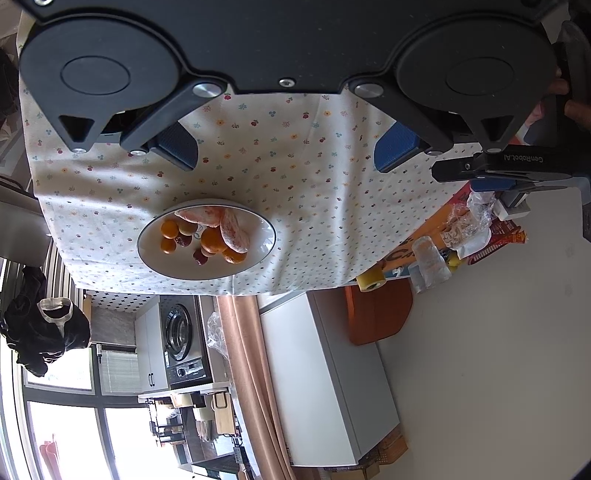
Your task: Organize fruits
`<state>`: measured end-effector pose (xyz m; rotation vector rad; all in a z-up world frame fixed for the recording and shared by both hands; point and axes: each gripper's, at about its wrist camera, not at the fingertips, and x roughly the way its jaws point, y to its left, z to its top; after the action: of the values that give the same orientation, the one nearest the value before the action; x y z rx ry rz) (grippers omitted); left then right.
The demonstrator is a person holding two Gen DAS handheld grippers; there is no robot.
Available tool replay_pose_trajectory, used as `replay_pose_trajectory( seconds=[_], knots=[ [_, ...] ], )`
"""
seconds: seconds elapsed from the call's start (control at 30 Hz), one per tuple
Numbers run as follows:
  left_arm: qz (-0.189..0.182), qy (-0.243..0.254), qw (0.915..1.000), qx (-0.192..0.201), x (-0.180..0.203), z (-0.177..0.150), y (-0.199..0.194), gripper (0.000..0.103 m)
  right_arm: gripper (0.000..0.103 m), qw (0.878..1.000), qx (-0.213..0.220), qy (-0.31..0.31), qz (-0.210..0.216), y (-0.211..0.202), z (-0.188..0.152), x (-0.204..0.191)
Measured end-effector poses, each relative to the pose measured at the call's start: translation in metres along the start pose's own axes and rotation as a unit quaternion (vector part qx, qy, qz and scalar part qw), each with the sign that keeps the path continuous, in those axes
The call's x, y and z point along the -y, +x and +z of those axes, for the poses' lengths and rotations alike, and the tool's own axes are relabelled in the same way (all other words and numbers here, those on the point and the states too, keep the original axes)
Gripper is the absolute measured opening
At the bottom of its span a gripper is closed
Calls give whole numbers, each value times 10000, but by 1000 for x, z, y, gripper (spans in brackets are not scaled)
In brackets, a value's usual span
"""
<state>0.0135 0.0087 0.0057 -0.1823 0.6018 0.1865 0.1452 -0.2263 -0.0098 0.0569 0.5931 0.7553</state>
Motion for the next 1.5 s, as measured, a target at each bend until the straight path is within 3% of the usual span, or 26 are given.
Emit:
replay_pose_trajectory(
  seconds=[1.5],
  knots=[
    [-23, 48, 10000, -40, 3, -2, 0, 103, 103, 10000, -49, -36, -19, 2, -2, 0]
  ],
)
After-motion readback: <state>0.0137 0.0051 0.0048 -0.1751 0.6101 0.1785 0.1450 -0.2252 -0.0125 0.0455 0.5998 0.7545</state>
